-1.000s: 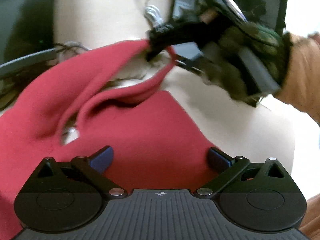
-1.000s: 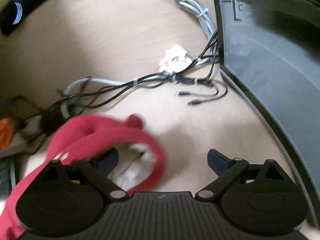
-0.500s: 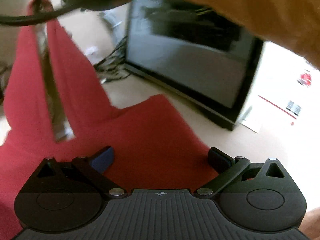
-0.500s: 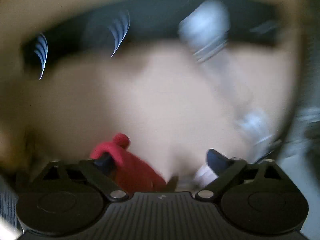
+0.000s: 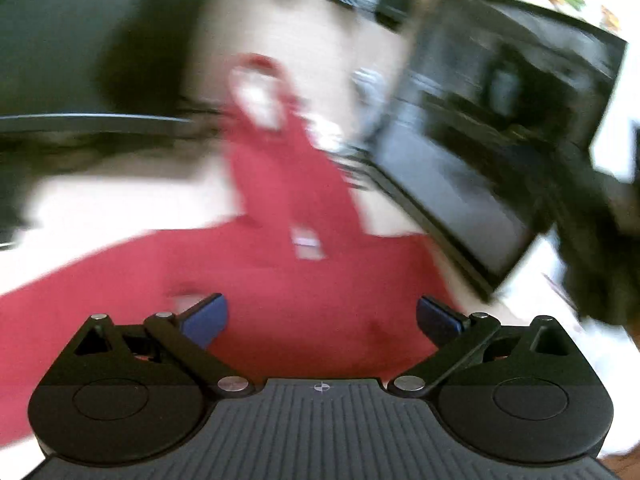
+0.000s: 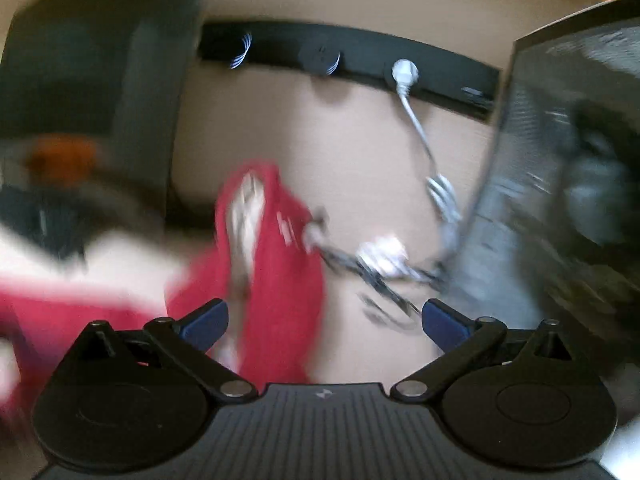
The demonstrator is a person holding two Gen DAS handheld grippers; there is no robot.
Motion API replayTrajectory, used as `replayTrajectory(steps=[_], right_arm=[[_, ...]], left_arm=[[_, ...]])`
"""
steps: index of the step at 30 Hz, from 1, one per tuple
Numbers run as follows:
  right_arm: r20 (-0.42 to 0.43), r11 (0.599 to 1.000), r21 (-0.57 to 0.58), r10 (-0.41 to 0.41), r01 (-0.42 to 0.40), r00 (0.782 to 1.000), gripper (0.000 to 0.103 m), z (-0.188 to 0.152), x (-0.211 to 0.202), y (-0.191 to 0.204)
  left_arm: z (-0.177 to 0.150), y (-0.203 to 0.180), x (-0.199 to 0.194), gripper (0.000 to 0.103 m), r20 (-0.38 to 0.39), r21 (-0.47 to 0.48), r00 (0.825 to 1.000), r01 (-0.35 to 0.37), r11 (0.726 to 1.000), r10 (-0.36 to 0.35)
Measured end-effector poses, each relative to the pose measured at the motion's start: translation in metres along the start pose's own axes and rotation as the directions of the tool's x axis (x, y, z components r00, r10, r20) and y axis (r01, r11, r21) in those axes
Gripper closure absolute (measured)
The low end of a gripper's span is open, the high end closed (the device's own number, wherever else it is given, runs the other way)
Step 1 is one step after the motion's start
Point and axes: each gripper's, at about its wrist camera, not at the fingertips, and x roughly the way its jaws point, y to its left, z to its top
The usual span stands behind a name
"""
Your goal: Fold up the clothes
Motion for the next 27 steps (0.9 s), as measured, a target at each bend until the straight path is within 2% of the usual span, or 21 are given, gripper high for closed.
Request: replayTrajectory(steps=[4,6,7,9,11,13,14,15,17,19,21,22,23,24,26,27], right_arm=[[-0.103,0.986,-0.164,0.02,-0.037,0.995,0.003,-0.05,-0.031,0.037],[-0.132,0.968,-0.246,0.022,-0.055,0.991,0.018,-0.063,-0.034,0.053],[-0.141,0.959,-0.275,0.028,-0.066,0.99,0.019,-0.068,-0.034,0.06],[-0.145,0.952,-0.292,0.048,-0.089,0.988,0.019,-0.073,-0.034,0.067],[-0.151,0.945,-0.309,0.059,-0.104,0.987,0.022,-0.077,-0.023,0.074],[-0.159,0.935,-0.333,0.068,-0.118,0.985,0.041,-0.082,-0.009,0.081],[-0.166,0.933,-0.336,0.076,-0.129,0.983,0.063,-0.084,0.0,0.084],[-0.167,0.936,-0.325,0.086,-0.137,0.982,0.072,-0.083,0.006,0.085],[-0.113,0.95,-0.299,0.063,-0.094,0.992,0.077,-0.073,0.008,0.082],[-0.038,0.963,-0.267,0.029,-0.038,0.999,0.077,-0.061,0.003,0.08],[0.015,0.967,-0.254,0.009,-0.004,1.0,0.077,-0.052,-0.001,0.077],[0.01,0.964,-0.267,0.013,-0.01,1.0,0.077,-0.054,0.001,0.08],[-0.003,0.958,-0.286,0.021,-0.021,1.0,0.077,-0.058,0.005,0.084],[-0.029,0.95,-0.309,0.032,-0.039,0.999,0.077,-0.064,0.01,0.089],[-0.105,0.937,-0.334,0.071,-0.103,0.992,0.077,-0.078,0.019,0.099],[-0.137,0.935,-0.325,0.098,-0.138,0.986,0.076,-0.082,0.019,0.102]], left_arm=[[0.006,0.026,0.011,0.001,-0.079,-0.104,0.995,-0.068,0.992,0.06],[0.007,0.027,0.021,0.004,-0.109,-0.127,0.993,-0.062,0.99,0.048],[0.008,0.027,0.027,0.007,-0.124,-0.138,0.991,-0.058,0.989,0.04],[0.006,0.025,0.034,0.025,-0.147,-0.121,0.989,-0.053,0.991,0.035],[0.0,0.019,0.041,0.029,-0.163,-0.087,0.985,-0.068,0.994,0.053],[-0.002,0.011,0.051,0.041,-0.157,-0.045,0.984,-0.096,0.994,0.088],[0.001,0.007,0.054,0.053,-0.14,-0.02,0.985,-0.108,0.994,0.104],[0.005,0.003,0.056,0.068,-0.121,0.004,0.986,-0.119,0.993,0.118],[0.022,-0.005,0.05,0.076,-0.047,0.041,0.99,-0.133,0.99,0.135],[0.041,-0.014,0.039,0.076,0.055,0.095,0.987,-0.153,0.984,0.148],[0.043,-0.02,0.038,0.072,0.098,0.182,0.977,-0.204,0.962,0.189],[0.043,-0.023,0.038,0.067,0.118,0.225,0.971,-0.231,0.947,0.209],[0.035,-0.021,0.045,0.063,0.097,0.252,0.966,-0.255,0.933,0.238],[0.026,-0.017,0.052,0.063,0.069,0.277,0.961,-0.277,0.92,0.269],[0.008,-0.001,0.061,0.062,-0.012,0.281,0.95,-0.298,0.913,0.313],[0.004,0.008,0.056,0.059,-0.025,0.254,0.947,-0.303,0.918,0.32]])
